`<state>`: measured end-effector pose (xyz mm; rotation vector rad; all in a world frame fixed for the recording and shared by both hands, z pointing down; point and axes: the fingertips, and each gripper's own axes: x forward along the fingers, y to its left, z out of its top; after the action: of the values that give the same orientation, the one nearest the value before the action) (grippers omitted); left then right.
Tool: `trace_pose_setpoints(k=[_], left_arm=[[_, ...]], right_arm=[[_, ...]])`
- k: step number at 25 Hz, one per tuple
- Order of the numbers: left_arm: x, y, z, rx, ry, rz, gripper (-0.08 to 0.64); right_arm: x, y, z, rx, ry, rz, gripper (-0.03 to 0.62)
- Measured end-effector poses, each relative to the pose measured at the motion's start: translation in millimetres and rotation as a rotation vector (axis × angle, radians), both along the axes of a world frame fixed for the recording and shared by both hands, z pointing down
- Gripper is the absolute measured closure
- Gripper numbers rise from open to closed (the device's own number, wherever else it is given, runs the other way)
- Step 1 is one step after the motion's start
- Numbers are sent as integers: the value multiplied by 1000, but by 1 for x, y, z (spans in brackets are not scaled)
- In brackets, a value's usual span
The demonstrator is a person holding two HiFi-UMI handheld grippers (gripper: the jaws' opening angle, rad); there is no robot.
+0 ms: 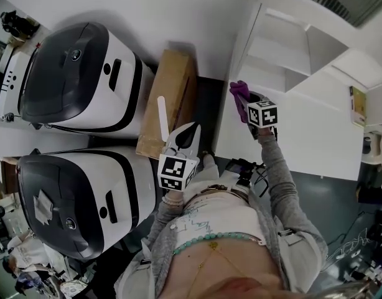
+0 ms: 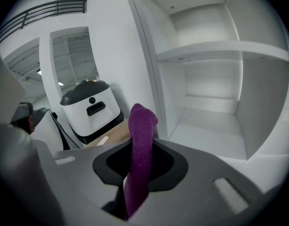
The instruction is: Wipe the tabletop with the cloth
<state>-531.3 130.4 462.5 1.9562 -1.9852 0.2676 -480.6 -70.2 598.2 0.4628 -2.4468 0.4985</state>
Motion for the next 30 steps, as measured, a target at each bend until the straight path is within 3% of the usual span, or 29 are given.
trace_pose_setpoints(k=[8,14,22,30], left_arm=[[-20,11,13,-30,34,-84,560],[-27,13,21,-42,52,-104,560],[-24,11,26,-58,66,-93,560],[-20,8,32,-69,66,-78,560]], right_arm=[[-15,-23,52,-38,138,95,500],[-20,-38,83,-73,192,151,502],[-29,-48,111,-18,318,65,501],[-33,-47,115,9,322,-98,497]])
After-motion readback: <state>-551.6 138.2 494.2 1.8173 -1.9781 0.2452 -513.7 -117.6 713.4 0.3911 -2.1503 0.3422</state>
